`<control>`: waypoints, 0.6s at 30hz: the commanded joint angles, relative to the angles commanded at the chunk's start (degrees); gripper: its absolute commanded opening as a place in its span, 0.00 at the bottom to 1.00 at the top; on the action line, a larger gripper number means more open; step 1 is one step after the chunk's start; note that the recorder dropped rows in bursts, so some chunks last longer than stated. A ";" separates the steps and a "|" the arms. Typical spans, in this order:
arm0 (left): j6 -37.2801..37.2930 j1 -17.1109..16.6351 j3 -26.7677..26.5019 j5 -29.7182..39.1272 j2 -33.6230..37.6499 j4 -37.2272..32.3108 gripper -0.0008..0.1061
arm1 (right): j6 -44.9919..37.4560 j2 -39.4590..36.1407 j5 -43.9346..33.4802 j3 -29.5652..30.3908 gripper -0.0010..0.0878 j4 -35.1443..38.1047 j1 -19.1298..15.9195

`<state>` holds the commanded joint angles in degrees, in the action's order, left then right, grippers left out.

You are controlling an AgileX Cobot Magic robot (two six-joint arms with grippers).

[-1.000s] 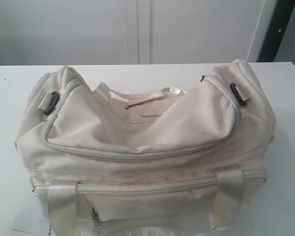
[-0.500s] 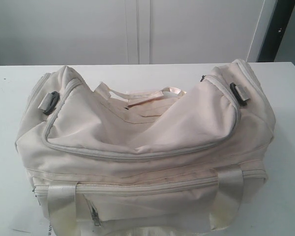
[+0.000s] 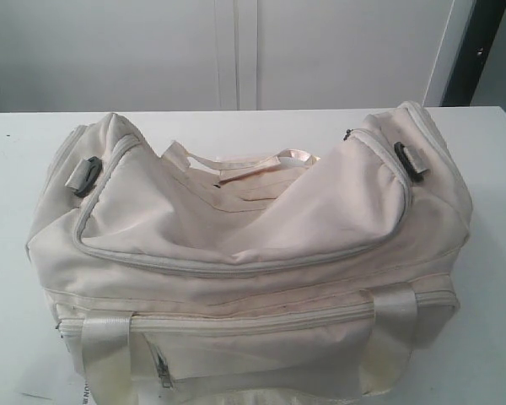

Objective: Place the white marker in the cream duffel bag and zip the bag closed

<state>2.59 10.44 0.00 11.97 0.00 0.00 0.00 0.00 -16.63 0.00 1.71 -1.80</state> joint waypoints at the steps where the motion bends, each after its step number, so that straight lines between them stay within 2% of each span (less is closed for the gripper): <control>1: 0.00 0.00 0.00 0.00 0.00 0.00 0.01 | 0.00 0.00 -1.24 0.00 0.01 -0.11 0.00; 18: 0.00 0.00 0.00 0.00 0.00 0.00 0.01 | -2.35 0.00 -2.60 0.00 0.01 -0.25 0.00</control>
<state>2.59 10.44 0.00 11.97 0.00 0.00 -2.35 0.00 -19.23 0.00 1.45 -1.80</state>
